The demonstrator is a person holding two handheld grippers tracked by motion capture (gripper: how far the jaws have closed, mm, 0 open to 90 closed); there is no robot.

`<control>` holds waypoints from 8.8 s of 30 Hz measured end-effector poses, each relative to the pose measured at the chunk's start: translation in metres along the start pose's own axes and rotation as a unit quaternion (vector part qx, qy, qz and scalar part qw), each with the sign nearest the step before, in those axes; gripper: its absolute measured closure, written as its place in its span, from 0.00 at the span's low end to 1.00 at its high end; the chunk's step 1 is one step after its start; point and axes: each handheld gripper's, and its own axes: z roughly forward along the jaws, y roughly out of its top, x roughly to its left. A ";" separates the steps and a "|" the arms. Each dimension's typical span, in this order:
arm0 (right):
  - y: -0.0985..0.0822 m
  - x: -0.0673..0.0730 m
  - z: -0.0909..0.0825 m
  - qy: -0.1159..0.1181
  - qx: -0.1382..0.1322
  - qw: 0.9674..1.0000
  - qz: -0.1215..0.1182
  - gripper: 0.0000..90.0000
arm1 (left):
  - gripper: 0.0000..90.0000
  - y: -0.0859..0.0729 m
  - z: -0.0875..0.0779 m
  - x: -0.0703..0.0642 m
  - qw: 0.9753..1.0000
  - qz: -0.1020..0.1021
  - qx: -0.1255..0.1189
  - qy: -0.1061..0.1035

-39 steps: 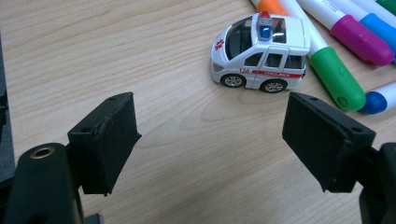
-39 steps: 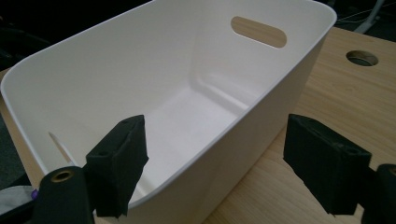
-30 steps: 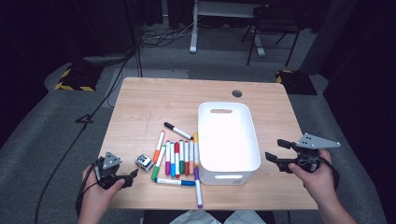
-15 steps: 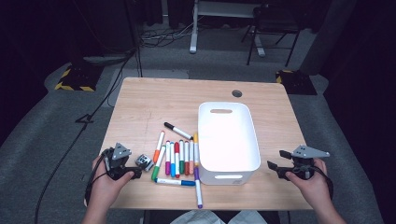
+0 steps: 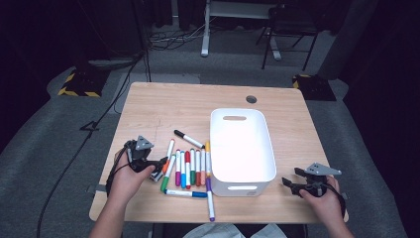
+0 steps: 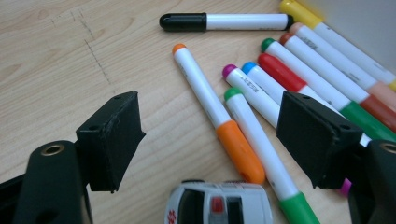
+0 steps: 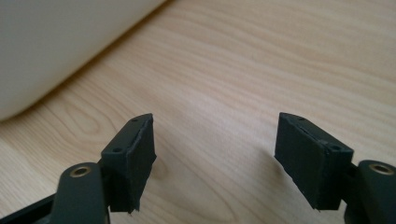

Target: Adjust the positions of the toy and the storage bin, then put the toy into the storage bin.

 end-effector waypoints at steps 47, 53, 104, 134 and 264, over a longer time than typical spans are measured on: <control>-0.003 -0.002 0.000 -0.007 0.016 1.000 -0.011 0.29 | 0.84 0.037 0.076 0.008 0.994 -0.015 0.108 0.023; -0.002 -0.002 0.000 -0.007 0.016 1.000 -0.009 0.29 | 0.83 0.038 0.077 0.009 0.993 -0.016 0.113 0.027; -0.003 -0.002 0.001 -0.007 0.016 1.000 -0.012 0.29 | 0.85 0.107 -0.036 -0.030 0.997 0.057 -0.002 -0.057; -0.003 -0.002 0.000 -0.007 0.016 1.000 -0.011 0.29 | 0.85 0.169 -0.055 -0.094 0.946 0.178 -0.070 -0.262; -0.003 -0.001 0.001 0.001 0.014 1.000 -0.011 0.29 | 0.53 -0.009 0.006 0.001 0.997 0.051 0.015 -0.047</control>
